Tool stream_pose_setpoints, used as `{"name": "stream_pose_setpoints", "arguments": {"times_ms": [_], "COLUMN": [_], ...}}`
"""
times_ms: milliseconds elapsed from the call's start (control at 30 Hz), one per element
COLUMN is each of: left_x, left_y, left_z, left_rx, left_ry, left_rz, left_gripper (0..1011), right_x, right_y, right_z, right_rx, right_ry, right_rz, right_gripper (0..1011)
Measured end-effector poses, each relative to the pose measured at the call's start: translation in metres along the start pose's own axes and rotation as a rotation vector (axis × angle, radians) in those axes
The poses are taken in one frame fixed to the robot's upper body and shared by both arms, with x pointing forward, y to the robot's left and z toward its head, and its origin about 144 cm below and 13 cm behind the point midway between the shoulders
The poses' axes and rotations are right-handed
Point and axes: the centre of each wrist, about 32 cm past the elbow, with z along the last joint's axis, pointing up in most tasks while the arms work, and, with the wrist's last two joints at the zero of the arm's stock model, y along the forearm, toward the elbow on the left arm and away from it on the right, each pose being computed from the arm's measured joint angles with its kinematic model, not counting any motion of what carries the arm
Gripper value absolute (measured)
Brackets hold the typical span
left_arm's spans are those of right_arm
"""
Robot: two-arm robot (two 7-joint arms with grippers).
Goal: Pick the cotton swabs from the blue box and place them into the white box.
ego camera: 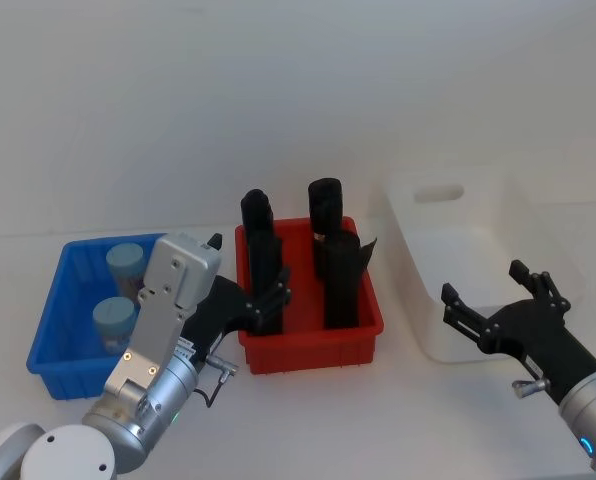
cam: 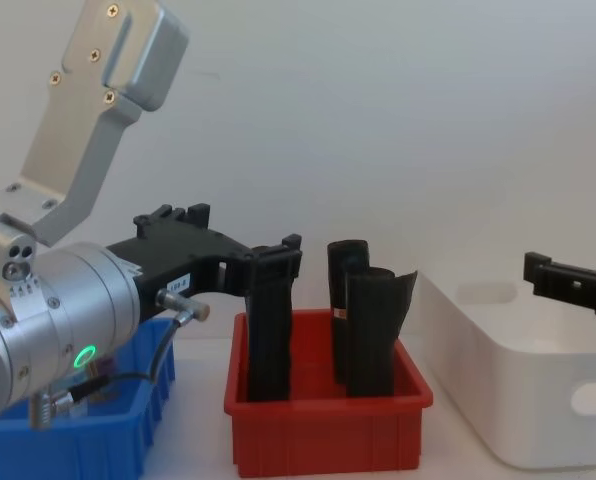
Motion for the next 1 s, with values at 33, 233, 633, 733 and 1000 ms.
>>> {"name": "stream_pose_setpoints", "arguments": {"times_ms": [33,233,633,733,1000], "left_x": [0.0000,0.0000,0.0000,0.0000,0.0000], "left_y": [0.0000,0.0000,0.0000,0.0000,0.0000], "left_z": [0.0000,0.0000,0.0000,0.0000,0.0000], "left_rx": [0.000,0.000,0.000,0.000,0.000], "left_ry": [0.000,0.000,0.000,0.000,0.000], "left_rz": [0.000,0.000,0.000,0.000,0.000], "left_gripper": [1004,1004,1004,1004,1004], "right_x": [0.0000,0.0000,0.0000,0.0000,0.0000], "right_y": [0.0000,0.0000,0.0000,0.0000,0.0000], "right_z": [0.0000,0.0000,0.0000,0.0000,0.0000], "right_rx": [0.000,0.000,0.000,0.000,0.000], "right_ry": [0.000,0.000,0.000,0.000,0.000], "right_rz": [0.000,0.000,0.000,0.000,0.000], "right_gripper": [1002,1002,1002,1001,1002]}}
